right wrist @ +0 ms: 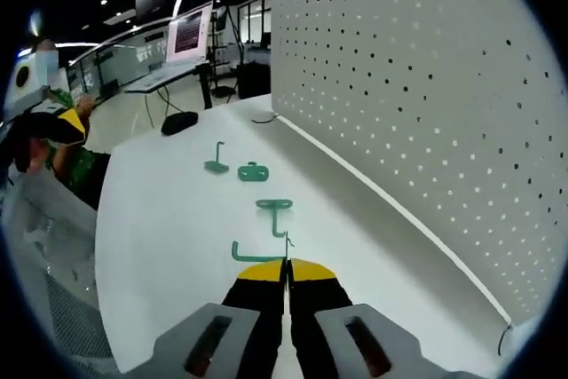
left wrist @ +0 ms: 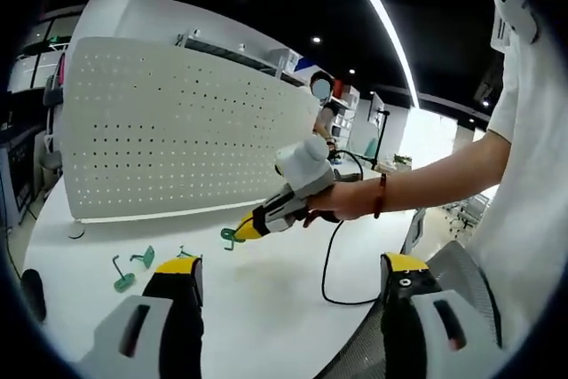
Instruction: Insert the hook assembly into the mounting plate slot until the hook locks in place.
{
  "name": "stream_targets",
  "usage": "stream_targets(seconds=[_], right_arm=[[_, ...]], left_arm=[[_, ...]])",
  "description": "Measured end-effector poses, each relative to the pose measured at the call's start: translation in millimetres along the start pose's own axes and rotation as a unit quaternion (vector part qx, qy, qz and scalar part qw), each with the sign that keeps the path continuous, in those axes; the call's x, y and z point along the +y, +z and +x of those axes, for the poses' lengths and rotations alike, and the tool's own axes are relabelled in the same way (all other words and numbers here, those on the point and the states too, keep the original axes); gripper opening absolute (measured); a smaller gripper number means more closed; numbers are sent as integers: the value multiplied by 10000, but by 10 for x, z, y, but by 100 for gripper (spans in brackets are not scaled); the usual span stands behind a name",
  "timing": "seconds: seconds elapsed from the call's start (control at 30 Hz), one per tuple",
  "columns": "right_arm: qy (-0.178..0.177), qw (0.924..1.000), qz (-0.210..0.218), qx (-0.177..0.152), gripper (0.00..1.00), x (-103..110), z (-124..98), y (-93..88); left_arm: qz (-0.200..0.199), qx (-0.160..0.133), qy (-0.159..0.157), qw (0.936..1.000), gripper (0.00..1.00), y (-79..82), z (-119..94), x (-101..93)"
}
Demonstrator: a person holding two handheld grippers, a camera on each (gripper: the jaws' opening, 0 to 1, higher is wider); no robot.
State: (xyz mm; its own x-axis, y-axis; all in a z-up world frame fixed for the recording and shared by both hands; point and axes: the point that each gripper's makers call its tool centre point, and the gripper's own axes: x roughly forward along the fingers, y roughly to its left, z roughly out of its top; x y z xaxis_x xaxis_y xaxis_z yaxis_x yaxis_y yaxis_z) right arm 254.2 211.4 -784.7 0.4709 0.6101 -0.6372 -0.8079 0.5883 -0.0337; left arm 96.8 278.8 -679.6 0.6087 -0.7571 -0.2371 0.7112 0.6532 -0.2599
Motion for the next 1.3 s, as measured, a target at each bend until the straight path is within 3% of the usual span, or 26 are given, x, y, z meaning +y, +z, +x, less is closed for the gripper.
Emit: stream_targets(seconds=[0.63, 1.1, 1.3], right_arm=[[-137, 9977, -125, -656, 0, 141, -350, 342], [-297, 9901, -160, -1363, 0, 299, -706, 736], [-395, 9859, -119, -1621, 0, 382, -828, 850]], left_arm=[[-29, 88, 189, 9998, 78, 49, 127, 40], [-105, -313, 171, 9993, 73, 322, 197, 41], [-52, -259, 148, 9995, 73, 326, 288, -11]])
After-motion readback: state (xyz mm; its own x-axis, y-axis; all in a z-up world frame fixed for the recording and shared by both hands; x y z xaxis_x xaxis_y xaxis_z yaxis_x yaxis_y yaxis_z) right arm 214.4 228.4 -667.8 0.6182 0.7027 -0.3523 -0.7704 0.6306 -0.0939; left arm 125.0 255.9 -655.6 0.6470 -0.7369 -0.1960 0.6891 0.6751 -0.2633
